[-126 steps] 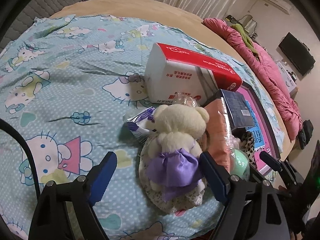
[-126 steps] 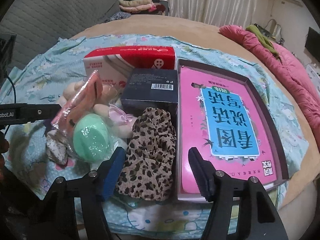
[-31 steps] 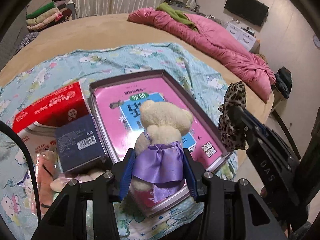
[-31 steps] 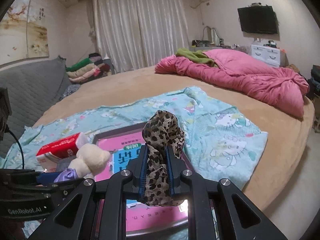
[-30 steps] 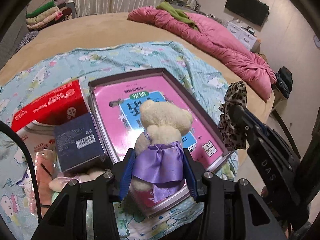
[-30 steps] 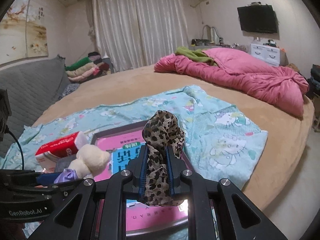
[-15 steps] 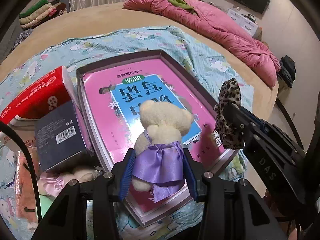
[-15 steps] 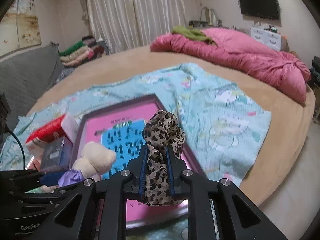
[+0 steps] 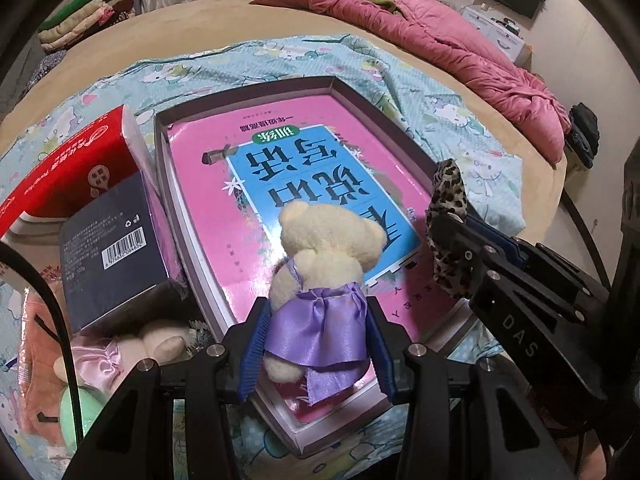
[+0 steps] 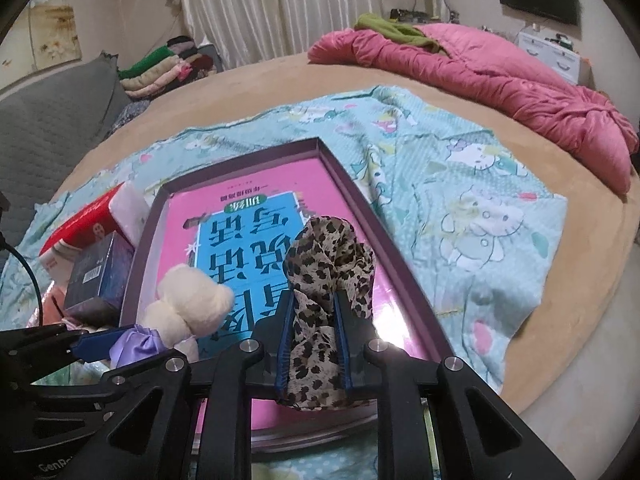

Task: Organize soft objects
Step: 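Set the leopard cloth on the tray with the right while the left sets the bear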

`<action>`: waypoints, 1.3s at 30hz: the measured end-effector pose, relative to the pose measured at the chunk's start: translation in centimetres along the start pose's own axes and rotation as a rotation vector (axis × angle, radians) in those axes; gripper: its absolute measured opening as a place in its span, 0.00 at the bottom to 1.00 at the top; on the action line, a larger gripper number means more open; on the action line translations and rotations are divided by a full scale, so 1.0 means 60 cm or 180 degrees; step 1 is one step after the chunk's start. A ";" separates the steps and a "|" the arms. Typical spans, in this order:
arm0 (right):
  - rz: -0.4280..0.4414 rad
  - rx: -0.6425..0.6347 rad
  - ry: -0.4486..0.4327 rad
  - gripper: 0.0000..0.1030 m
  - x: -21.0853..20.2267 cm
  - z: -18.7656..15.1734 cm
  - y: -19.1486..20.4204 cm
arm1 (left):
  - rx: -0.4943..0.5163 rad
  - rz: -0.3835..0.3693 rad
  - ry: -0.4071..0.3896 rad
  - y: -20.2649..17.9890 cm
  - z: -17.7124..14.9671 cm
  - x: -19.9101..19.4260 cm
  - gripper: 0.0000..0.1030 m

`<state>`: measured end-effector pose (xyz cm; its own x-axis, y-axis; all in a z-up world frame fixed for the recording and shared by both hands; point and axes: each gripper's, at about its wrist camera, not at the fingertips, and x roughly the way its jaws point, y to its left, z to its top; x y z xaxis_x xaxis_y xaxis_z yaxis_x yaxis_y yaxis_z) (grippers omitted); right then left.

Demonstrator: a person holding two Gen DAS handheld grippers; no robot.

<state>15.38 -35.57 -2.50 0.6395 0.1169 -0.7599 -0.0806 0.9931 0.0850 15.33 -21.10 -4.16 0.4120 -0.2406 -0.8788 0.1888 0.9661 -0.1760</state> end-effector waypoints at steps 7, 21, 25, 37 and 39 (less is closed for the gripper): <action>0.0026 0.0095 0.0085 0.27 0.012 0.000 -0.009 | 0.0017 0.0014 0.0071 -0.003 -0.003 0.013 0.46; 0.0165 0.0237 0.0044 0.46 0.012 0.000 -0.015 | 0.0075 0.0052 0.0109 -0.009 -0.007 0.017 0.47; 0.0156 0.0279 -0.0012 0.50 0.007 0.001 -0.019 | 0.0079 0.0021 0.0104 -0.010 -0.006 0.016 0.49; 0.0153 0.0308 -0.0179 0.65 -0.009 0.004 -0.021 | 0.0104 0.0048 0.0095 -0.011 -0.007 0.012 0.54; 0.0185 0.0327 -0.0245 0.66 -0.015 0.005 -0.022 | 0.0108 0.0032 0.0073 -0.010 -0.007 0.007 0.54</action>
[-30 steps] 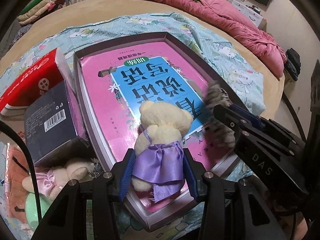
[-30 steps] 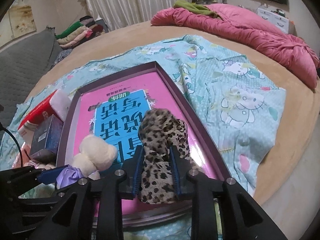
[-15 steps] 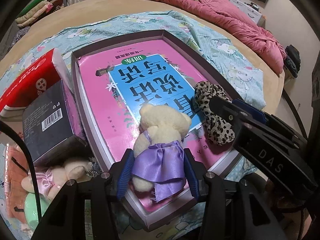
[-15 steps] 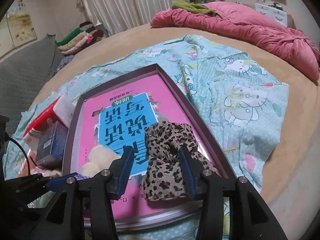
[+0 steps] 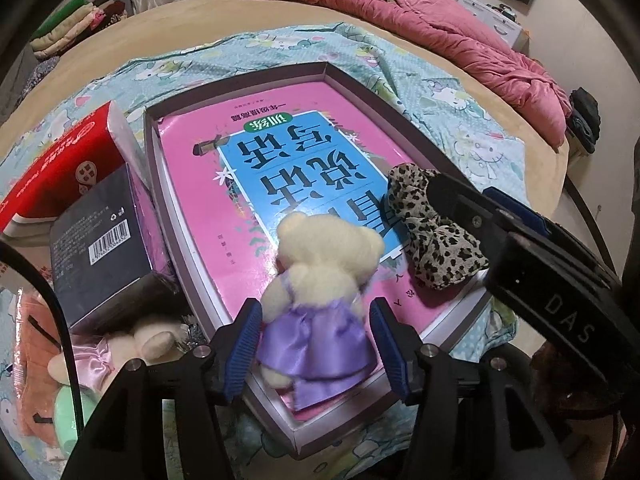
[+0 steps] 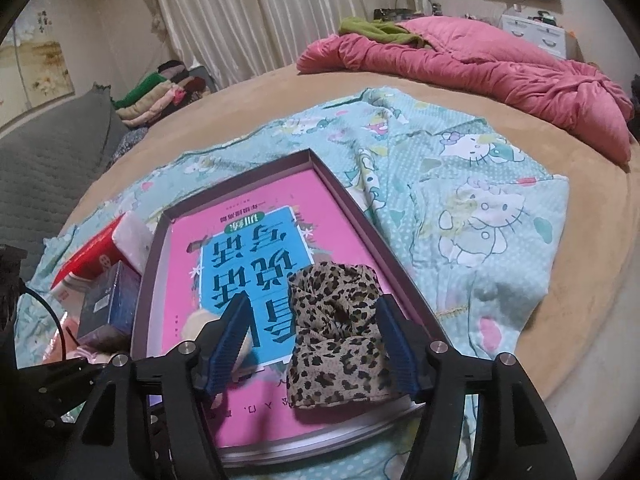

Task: Organize soft objects
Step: 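Set the leopard cloth on the tray with the right while the left sets the bear, then open both grippers and move them back toward the remaining pile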

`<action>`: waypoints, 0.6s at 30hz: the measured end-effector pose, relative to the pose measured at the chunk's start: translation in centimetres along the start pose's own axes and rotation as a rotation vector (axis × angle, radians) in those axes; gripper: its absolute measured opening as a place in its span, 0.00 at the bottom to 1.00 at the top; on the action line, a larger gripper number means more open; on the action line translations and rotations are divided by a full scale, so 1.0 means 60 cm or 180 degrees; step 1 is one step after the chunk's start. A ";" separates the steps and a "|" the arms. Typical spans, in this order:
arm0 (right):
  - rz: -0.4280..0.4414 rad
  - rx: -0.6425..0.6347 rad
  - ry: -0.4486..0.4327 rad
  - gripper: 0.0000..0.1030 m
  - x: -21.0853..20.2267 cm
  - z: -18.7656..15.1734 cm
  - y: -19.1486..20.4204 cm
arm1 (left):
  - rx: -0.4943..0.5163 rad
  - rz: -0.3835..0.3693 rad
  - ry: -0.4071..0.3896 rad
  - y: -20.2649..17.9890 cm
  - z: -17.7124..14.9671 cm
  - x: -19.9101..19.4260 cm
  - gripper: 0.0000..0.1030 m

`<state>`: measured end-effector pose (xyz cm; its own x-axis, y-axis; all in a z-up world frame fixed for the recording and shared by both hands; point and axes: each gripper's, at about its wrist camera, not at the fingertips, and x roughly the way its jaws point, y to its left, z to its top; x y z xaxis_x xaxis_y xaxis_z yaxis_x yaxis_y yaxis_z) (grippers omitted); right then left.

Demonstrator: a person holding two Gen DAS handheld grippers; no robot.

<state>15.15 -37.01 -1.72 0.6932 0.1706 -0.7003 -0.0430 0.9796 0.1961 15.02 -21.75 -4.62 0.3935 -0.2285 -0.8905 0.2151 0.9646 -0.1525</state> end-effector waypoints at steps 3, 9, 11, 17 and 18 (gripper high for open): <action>0.0002 0.0013 -0.0087 0.71 -0.008 0.002 0.000 | 0.0007 -0.0010 -0.0040 -0.001 0.000 -0.009 0.57; -0.0018 0.0008 -0.0153 0.74 -0.016 0.004 0.000 | 0.0001 0.0035 -0.0113 0.003 -0.005 -0.028 0.63; -0.0020 0.0000 -0.0161 0.75 -0.018 0.003 0.001 | -0.0009 0.0072 -0.0142 0.006 -0.007 -0.036 0.66; -0.0088 -0.0096 -0.0227 0.77 -0.028 0.002 0.011 | -0.0043 0.0141 -0.0267 0.017 -0.010 -0.066 0.71; -0.0096 -0.0119 -0.0252 0.77 -0.031 0.002 0.014 | -0.0056 0.0149 -0.0282 0.019 -0.010 -0.070 0.72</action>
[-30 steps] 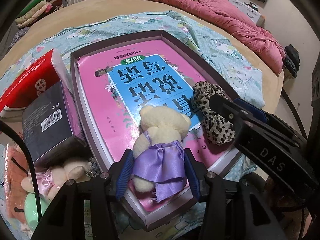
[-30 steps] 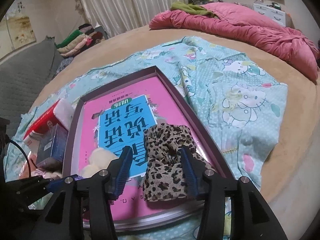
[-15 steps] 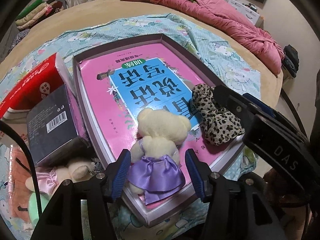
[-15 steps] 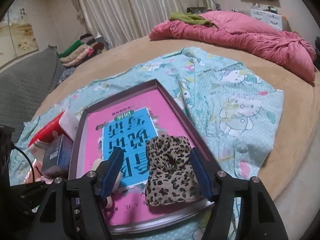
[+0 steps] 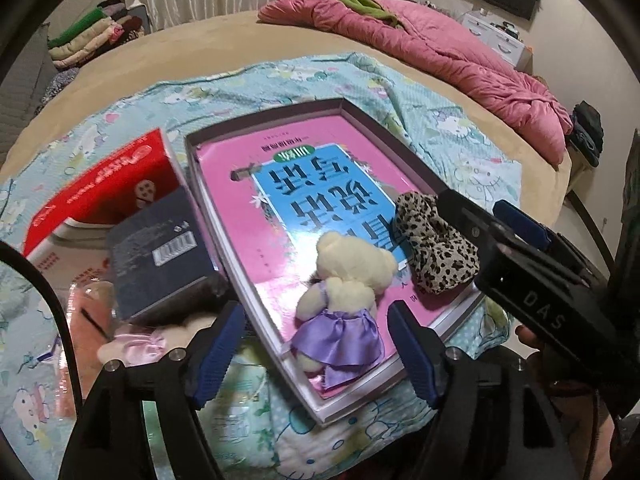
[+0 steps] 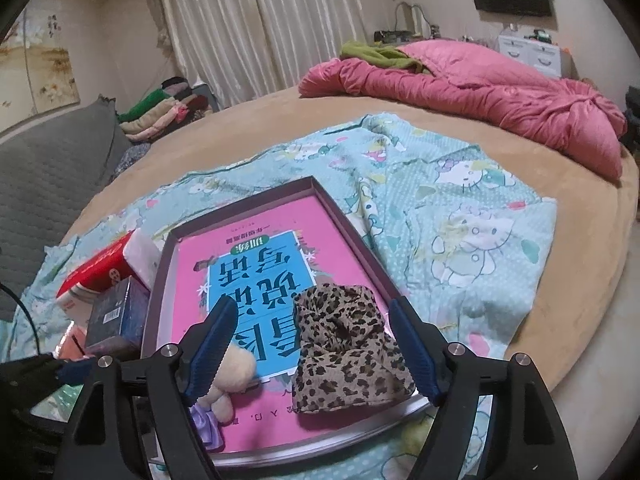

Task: Organize soft objects
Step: 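Open both grippers and move them back toward the remaining pile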

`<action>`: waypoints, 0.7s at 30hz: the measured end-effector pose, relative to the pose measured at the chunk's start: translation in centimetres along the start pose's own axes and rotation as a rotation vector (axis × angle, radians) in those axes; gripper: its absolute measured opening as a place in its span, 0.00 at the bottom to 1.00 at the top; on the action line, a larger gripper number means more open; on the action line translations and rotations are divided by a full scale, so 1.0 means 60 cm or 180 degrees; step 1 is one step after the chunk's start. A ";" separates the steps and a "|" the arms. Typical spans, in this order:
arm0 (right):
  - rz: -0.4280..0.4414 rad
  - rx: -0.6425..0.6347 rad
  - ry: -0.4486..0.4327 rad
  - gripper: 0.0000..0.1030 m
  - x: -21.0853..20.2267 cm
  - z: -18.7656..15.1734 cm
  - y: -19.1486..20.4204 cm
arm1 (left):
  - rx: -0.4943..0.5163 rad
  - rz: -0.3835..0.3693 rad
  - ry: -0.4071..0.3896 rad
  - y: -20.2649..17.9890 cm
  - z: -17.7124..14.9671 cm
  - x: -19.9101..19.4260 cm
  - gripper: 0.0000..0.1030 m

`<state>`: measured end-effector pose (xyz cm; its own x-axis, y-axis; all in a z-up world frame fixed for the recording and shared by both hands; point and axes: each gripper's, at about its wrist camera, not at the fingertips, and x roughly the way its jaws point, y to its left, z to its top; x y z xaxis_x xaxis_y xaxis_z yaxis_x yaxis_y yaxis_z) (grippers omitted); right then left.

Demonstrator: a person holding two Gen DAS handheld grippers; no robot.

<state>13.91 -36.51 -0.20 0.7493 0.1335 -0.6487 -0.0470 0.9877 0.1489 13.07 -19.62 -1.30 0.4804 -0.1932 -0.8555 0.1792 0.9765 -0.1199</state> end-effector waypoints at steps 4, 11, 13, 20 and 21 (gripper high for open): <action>-0.0024 -0.0042 -0.0046 0.77 -0.006 0.000 0.004 | -0.0051 0.0001 -0.0041 0.007 -0.001 -0.014 0.75; -0.0058 -0.0080 -0.0167 0.78 -0.021 0.000 0.008 | -0.0076 0.0100 -0.0115 0.015 -0.004 -0.037 0.78; -0.0060 -0.0092 -0.0211 0.78 -0.027 0.000 0.013 | -0.0106 0.0129 -0.0084 0.018 -0.005 -0.043 0.79; -0.0053 -0.0202 -0.0348 0.79 -0.052 0.005 0.036 | -0.0162 0.0196 -0.0177 0.033 -0.009 -0.075 0.83; -0.0047 -0.0209 -0.0361 0.79 -0.055 0.006 0.039 | -0.0174 0.0200 -0.0207 0.037 -0.010 -0.080 0.84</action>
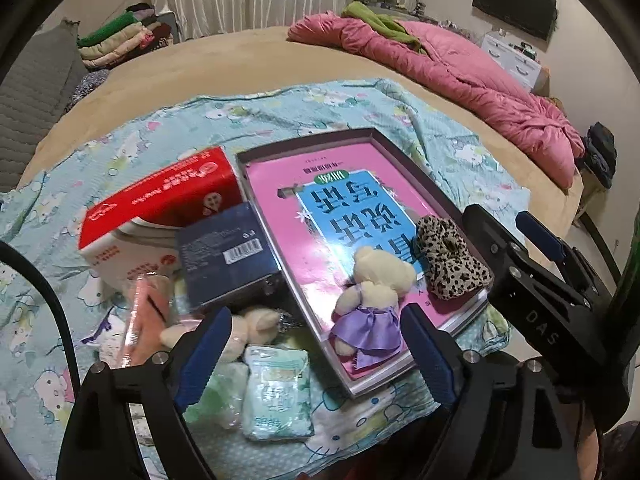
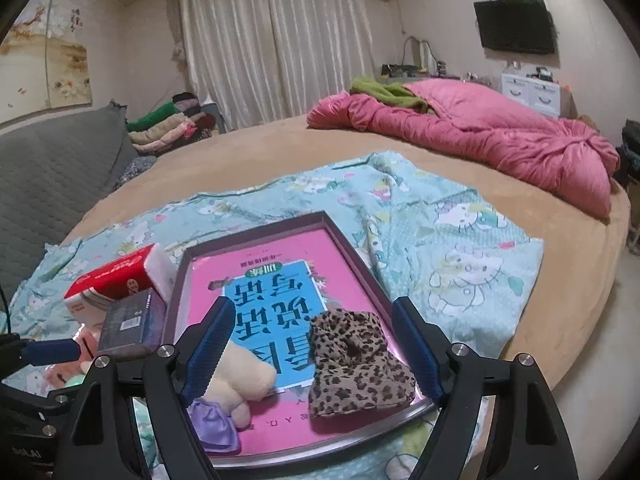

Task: Organize soft objects
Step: 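Open both grippers and move them back toward the remaining pile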

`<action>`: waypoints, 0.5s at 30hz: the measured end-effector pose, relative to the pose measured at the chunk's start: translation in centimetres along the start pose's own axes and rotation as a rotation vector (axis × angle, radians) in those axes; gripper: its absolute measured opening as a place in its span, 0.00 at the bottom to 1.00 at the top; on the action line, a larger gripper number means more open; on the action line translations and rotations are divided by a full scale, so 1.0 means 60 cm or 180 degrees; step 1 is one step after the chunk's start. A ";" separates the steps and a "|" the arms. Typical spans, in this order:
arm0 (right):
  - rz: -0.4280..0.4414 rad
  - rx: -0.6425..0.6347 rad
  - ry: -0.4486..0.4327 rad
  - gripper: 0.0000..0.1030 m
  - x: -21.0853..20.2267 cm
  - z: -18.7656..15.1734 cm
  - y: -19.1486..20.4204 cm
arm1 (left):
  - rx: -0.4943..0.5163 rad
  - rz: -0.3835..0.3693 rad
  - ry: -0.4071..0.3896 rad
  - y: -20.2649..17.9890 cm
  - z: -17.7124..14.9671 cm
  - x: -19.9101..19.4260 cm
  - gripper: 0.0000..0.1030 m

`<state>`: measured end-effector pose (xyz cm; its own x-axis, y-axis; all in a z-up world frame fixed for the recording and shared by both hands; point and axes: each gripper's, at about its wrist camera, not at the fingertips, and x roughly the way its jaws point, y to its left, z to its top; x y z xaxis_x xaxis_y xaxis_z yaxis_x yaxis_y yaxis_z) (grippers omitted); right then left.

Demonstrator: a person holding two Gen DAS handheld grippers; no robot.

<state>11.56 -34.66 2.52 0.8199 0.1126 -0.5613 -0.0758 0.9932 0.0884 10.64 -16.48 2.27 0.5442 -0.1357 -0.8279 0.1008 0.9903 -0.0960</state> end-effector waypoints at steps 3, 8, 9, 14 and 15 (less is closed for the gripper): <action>-0.0015 -0.0034 -0.0040 0.79 -0.011 0.005 0.010 | 0.0001 0.0036 -0.0052 0.008 -0.001 -0.011 0.84; 0.0040 -0.0043 -0.0109 0.79 -0.033 0.018 0.026 | -0.0087 0.0012 -0.0060 0.032 -0.005 -0.026 0.84; 0.0058 -0.0052 -0.0127 0.79 -0.038 0.023 0.031 | -0.0117 -0.0003 -0.0068 0.038 -0.005 -0.032 0.84; 0.0200 -0.0072 -0.0207 0.79 -0.064 0.037 0.053 | -0.0270 -0.0006 -0.0178 0.081 0.001 -0.069 0.84; 0.0241 -0.0078 -0.0222 0.79 -0.070 0.041 0.058 | -0.0288 0.0017 -0.0202 0.090 0.003 -0.077 0.84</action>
<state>9.24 -31.75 7.21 0.8488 0.1857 -0.4951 -0.1521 0.9825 0.1077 8.81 -10.48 5.66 0.5965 -0.1292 -0.7922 0.0237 0.9894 -0.1435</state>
